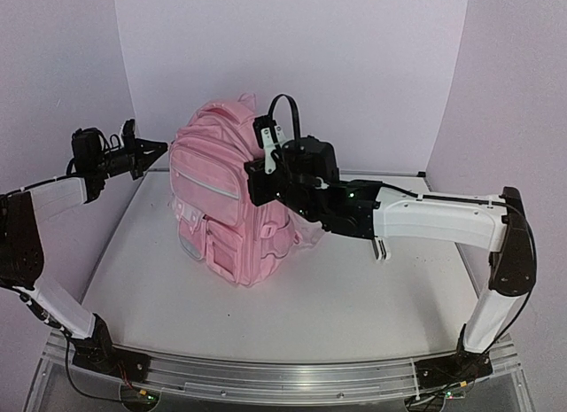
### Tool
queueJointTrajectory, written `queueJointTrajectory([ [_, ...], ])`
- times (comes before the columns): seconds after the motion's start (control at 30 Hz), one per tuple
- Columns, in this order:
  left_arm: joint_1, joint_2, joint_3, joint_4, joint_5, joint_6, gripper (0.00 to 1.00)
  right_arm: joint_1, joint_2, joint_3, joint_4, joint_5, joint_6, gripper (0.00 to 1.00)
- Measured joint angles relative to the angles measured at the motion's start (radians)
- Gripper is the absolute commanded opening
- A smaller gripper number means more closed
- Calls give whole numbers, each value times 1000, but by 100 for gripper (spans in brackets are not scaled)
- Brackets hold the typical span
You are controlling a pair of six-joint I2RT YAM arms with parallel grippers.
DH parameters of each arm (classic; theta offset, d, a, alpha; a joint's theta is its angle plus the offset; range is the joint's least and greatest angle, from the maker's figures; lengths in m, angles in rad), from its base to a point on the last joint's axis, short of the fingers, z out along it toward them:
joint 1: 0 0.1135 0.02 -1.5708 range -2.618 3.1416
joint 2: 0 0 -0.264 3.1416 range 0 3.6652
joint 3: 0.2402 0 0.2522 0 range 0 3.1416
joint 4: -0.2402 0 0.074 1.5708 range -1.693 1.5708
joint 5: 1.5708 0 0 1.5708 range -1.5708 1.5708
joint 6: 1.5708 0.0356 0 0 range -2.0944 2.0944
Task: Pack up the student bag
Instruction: Zip the student bag at the center of the board.
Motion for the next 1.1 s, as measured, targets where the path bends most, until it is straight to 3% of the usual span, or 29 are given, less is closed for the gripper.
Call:
queueJointTrajectory([
  [0.67, -1, -32, -50, -27, -51, 82, 3, 0, -24, -38, 23, -8, 12, 0],
  [1.1, -1, -46, -101, -57, -90, 126, 13, 2, -43, -63, 32, -13, 13, 0],
])
